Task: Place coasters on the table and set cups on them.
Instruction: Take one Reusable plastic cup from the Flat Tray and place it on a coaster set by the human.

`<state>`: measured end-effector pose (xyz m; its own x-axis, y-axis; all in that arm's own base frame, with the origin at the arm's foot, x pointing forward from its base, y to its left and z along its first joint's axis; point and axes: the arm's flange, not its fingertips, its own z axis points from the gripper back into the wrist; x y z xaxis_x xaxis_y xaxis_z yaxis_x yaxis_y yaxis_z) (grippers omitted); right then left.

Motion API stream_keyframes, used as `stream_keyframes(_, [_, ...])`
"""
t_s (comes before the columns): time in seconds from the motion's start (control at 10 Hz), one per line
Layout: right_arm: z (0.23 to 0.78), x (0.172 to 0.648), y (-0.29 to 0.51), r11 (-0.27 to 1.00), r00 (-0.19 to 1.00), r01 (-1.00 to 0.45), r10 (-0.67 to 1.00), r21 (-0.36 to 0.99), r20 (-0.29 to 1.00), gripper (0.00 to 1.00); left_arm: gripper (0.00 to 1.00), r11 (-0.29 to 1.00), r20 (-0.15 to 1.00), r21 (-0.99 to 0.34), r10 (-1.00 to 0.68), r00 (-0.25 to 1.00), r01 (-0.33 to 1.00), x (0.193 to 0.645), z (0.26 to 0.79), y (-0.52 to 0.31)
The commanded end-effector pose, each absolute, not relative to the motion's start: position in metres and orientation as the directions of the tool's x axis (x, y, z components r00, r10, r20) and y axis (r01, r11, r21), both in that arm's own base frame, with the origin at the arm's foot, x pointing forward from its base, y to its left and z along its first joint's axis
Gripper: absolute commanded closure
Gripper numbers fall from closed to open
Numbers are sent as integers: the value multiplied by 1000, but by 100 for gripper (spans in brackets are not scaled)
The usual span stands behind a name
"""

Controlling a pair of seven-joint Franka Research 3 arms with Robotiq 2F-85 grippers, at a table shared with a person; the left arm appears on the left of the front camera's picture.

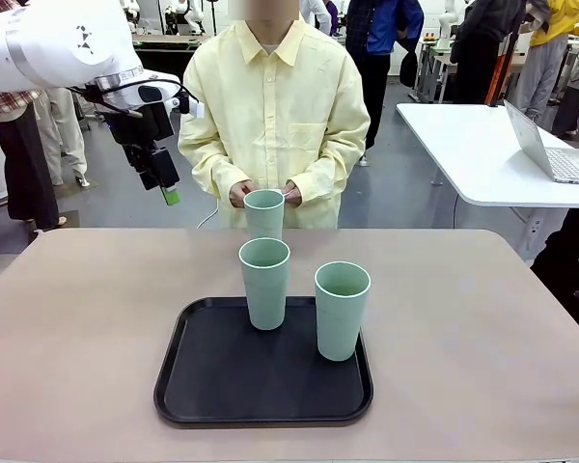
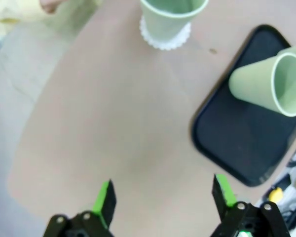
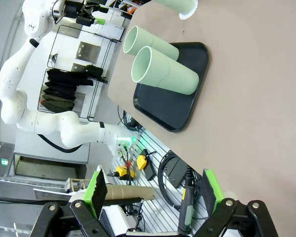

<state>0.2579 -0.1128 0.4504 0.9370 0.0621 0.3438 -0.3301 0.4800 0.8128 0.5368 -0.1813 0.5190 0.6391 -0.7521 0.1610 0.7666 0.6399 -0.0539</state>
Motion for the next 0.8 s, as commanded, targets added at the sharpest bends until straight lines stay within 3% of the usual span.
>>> stream_keyframes(0.0, [452,262,-112,451,928,-350,45,821,371,0,0,626,161,-79,-760,630,776,536,518,-180])
stream_keyframes(0.6, [452,262,-112,451,928,-350,45,821,371,0,0,640,156,-61,-752,640,766,537,517,-181])
stream_keyframes(0.7, [452,262,-112,451,928,-350,45,821,371,0,0,726,203,-105,-653,729,680,515,533,-175])
